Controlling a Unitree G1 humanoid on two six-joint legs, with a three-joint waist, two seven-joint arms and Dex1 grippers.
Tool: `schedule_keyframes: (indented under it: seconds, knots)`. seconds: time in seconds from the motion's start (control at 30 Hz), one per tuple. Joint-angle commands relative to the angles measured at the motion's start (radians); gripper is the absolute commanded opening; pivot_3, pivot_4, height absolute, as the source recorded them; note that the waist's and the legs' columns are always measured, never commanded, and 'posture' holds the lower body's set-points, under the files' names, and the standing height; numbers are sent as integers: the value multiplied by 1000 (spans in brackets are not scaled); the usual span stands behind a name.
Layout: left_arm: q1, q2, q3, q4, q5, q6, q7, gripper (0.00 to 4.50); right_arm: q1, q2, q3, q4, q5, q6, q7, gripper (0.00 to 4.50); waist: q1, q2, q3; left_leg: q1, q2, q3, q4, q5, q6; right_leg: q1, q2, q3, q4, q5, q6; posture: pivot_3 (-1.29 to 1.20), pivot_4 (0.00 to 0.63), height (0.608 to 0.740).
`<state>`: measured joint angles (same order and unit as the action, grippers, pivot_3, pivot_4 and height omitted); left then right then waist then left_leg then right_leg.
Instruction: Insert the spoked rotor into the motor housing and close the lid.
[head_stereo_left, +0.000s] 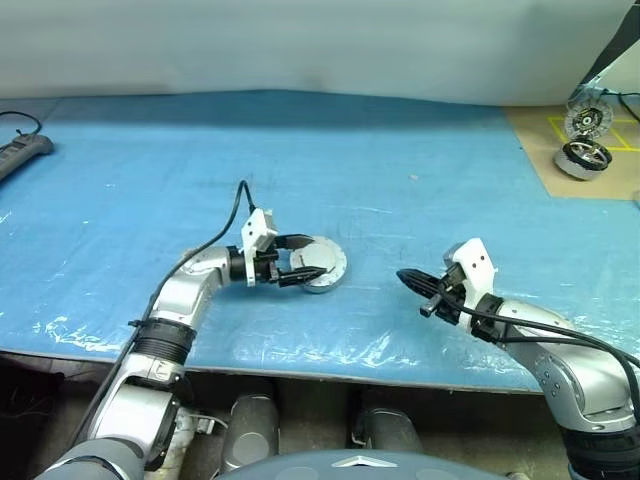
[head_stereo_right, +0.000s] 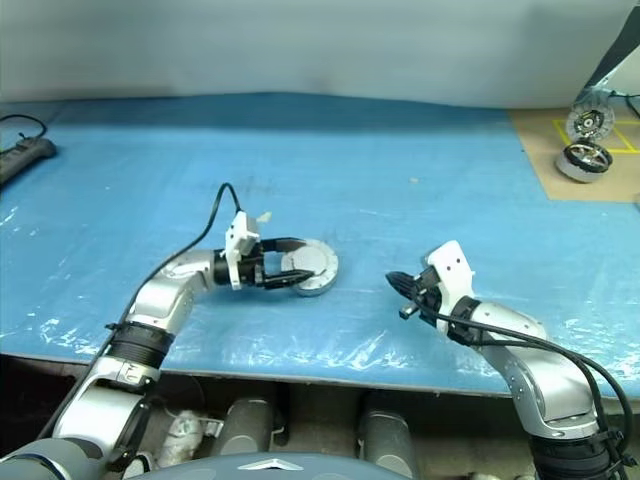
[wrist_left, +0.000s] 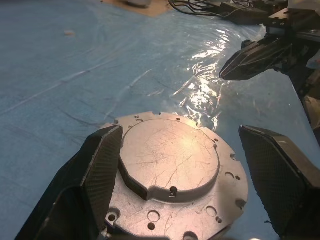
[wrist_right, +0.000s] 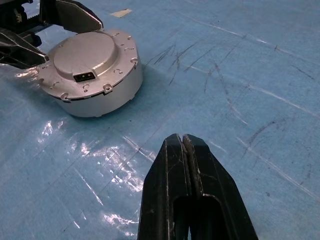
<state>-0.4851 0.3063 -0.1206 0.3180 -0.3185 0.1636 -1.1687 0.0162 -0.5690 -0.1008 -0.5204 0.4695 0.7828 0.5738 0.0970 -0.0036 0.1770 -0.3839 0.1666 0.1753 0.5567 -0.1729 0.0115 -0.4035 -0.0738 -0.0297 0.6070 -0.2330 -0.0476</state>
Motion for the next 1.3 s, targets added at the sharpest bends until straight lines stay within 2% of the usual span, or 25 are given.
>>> schedule_keyframes:
  seconds: [0.03,0.3,0.63,0.67,0.8,1.0,1.17,1.3]
  knots:
    - [6,-13,-28,-6,7,-10,-9,4011,1,-12,3,-21,-7,-16,-3,20,0,0,0,0,0,0,0,0,0,0,0,0,0,0,0,0,150,740]
    - [-16,-14,-64,83,69,-70,-4,4011,23,-9,-2,-40,-7,-8,-23,20,2,1,0,3,0,0,0,0,0,3,0,0,0,0,0,0,150,740]
    - [-42,-27,-62,72,83,-52,37,4011,23,-10,13,-27,-28,-15,-40,20,2,1,-1,4,0,0,0,0,0,5,0,0,0,0,0,0,150,740]
    - [-43,-26,-63,65,82,-46,36,3601,21,-10,17,-24,-32,-16,-41,0,1,1,-1,4,0,0,0,0,0,5,-1,0,0,0,0,0,150,740]
    - [-34,-17,-58,31,66,-18,21,2588,11,-3,31,-16,-41,-19,-47,0,0,1,-1,3,0,0,-1,0,0,3,0,0,0,0,0,0,150,740]
    - [-7,6,-57,-20,58,1,17,583,4,-2,40,-6,-49,-21,-48,0,0,1,-1,2,0,0,-1,0,0,2,0,0,-1,0,0,0,150,740]
    - [-20,10,-35,-31,41,8,20,583,7,-6,38,-5,-47,-20,-40,0,0,1,-1,2,0,0,-1,0,0,2,0,0,0,0,0,0,150,740]
    - [-79,6,22,43,4,15,29,583,3,-2,43,-1,-47,-23,-38,0,0,1,-1,2,0,0,-1,0,0,2,0,0,0,0,0,0,150,740]
